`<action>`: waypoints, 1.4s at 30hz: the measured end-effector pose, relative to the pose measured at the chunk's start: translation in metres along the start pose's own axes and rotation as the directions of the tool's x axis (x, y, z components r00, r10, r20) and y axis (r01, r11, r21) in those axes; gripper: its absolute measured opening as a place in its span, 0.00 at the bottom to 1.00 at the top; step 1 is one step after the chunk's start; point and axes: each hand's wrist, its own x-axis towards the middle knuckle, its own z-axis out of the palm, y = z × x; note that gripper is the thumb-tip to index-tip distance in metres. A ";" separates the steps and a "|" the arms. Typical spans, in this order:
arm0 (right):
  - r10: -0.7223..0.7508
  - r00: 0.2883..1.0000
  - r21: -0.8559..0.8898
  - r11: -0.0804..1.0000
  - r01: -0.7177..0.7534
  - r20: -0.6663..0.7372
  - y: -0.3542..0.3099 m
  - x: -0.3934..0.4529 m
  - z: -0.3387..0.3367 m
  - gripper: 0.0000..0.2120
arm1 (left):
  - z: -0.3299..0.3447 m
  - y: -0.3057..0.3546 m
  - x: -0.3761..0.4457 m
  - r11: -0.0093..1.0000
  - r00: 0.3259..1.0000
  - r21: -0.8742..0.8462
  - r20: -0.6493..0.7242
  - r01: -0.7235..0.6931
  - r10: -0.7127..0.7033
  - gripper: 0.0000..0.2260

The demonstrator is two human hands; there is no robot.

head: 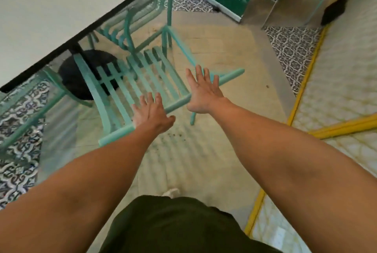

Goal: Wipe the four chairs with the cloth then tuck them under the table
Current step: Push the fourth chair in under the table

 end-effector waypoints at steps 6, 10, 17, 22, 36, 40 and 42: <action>-0.207 0.972 -0.167 0.960 0.223 0.110 0.023 0.042 0.020 0.23 | -0.005 0.014 0.002 0.980 0.980 -0.021 -0.024 0.199 -0.199 0.10; -0.336 0.920 -0.202 0.905 0.374 0.201 0.061 0.071 0.004 0.17 | -0.004 0.018 0.001 0.962 0.961 0.009 -0.055 0.273 -0.272 0.09; -0.517 0.820 -0.235 0.789 0.567 0.245 0.082 0.090 0.001 0.15 | -0.010 0.009 -0.013 0.863 0.861 0.043 0.051 0.503 -0.505 0.14; -0.552 0.784 -0.231 0.755 0.614 0.284 0.109 0.085 0.006 0.14 | 0.006 0.050 -0.034 0.833 0.830 0.039 0.069 0.552 -0.553 0.18; -0.626 0.735 -0.342 0.652 0.677 0.261 0.154 0.049 0.031 0.15 | 0.063 0.136 -0.108 0.788 0.789 -0.035 0.017 0.615 -0.615 0.12; -0.624 0.734 -0.358 0.643 0.677 0.267 0.155 0.055 0.026 0.15 | 0.060 0.137 -0.102 0.786 0.787 -0.047 0.004 0.616 -0.616 0.12; -0.616 0.739 -0.360 0.647 0.672 0.272 0.157 0.063 0.024 0.15 | 0.059 0.140 -0.095 0.791 0.792 -0.052 0.001 0.610 -0.611 0.12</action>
